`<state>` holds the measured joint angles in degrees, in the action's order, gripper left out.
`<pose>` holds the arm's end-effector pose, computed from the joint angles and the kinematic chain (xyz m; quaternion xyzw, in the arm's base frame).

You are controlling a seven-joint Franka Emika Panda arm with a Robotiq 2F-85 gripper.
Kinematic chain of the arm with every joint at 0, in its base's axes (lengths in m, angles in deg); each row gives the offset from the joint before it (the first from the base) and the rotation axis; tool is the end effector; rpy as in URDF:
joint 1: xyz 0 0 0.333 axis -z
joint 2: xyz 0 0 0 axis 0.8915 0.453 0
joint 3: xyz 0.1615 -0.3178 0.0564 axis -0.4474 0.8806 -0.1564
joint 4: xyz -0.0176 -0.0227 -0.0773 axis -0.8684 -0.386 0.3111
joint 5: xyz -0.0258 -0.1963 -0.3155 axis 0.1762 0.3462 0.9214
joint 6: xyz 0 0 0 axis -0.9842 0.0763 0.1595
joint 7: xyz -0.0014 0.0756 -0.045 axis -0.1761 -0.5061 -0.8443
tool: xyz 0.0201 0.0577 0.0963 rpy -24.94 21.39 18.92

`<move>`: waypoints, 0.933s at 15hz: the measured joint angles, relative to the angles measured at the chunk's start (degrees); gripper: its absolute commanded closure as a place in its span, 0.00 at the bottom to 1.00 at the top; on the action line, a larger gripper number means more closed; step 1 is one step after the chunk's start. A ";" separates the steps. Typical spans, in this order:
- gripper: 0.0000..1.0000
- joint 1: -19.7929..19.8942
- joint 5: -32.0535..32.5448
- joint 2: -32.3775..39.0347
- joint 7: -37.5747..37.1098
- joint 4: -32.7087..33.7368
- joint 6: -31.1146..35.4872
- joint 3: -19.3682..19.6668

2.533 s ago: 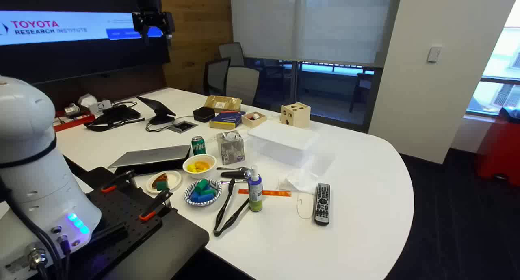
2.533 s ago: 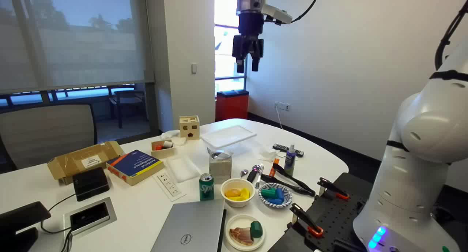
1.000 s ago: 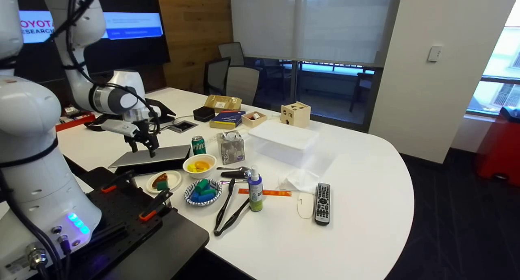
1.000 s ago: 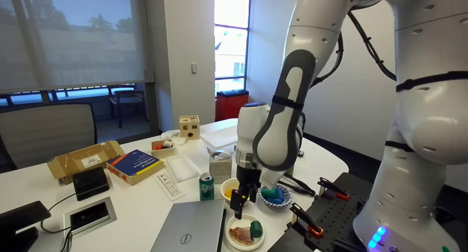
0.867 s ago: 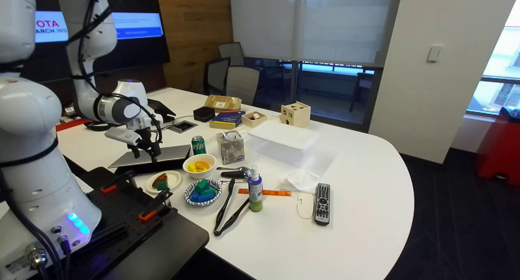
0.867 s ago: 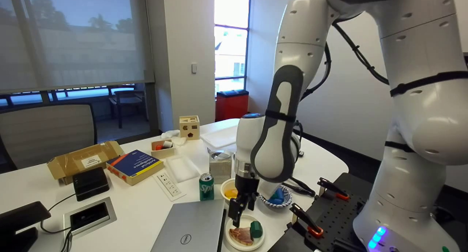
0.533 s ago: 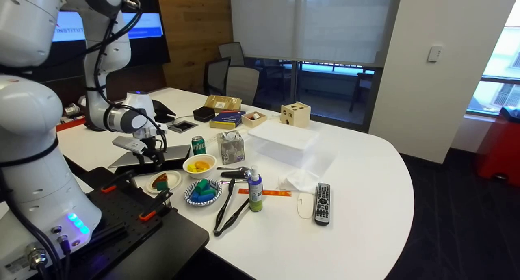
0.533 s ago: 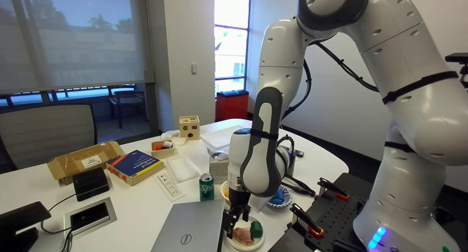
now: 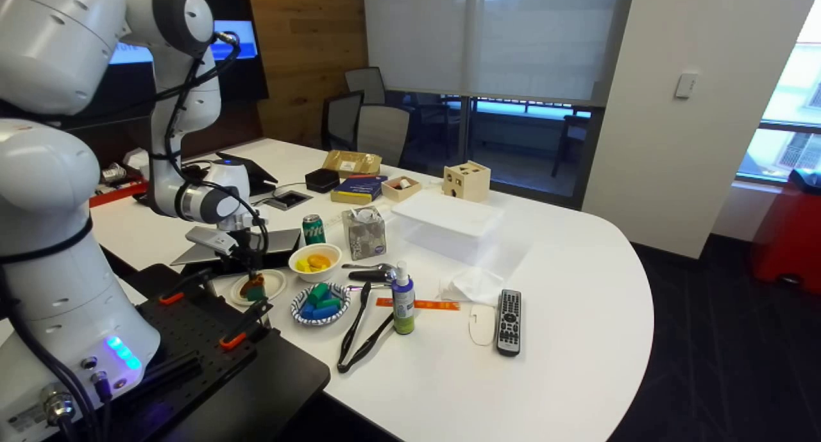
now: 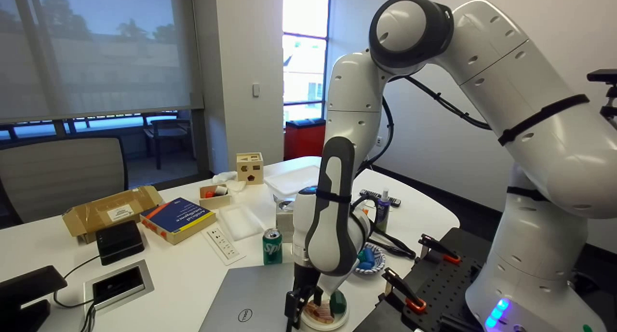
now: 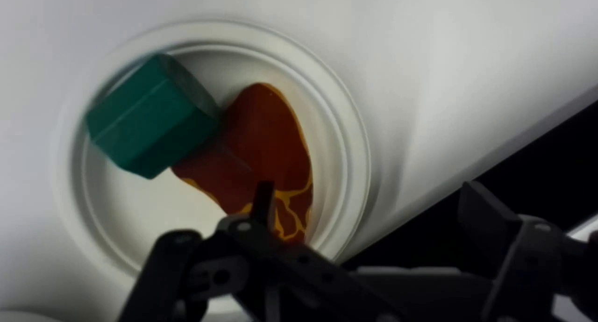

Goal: Open the laptop, pick a paper towel up from the right side of the table, clean the laptop screen, place the paper towel back and switch the laptop on

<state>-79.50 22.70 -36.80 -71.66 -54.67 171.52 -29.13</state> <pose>0.4010 0.2095 0.0533 -0.9934 -0.0943 0.0368 0.0547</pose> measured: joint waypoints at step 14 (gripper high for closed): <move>0.00 2.81 0.41 3.06 0.02 -2.22 16.70 -5.55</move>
<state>-76.69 23.10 -33.75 -71.64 -56.89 188.22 -34.68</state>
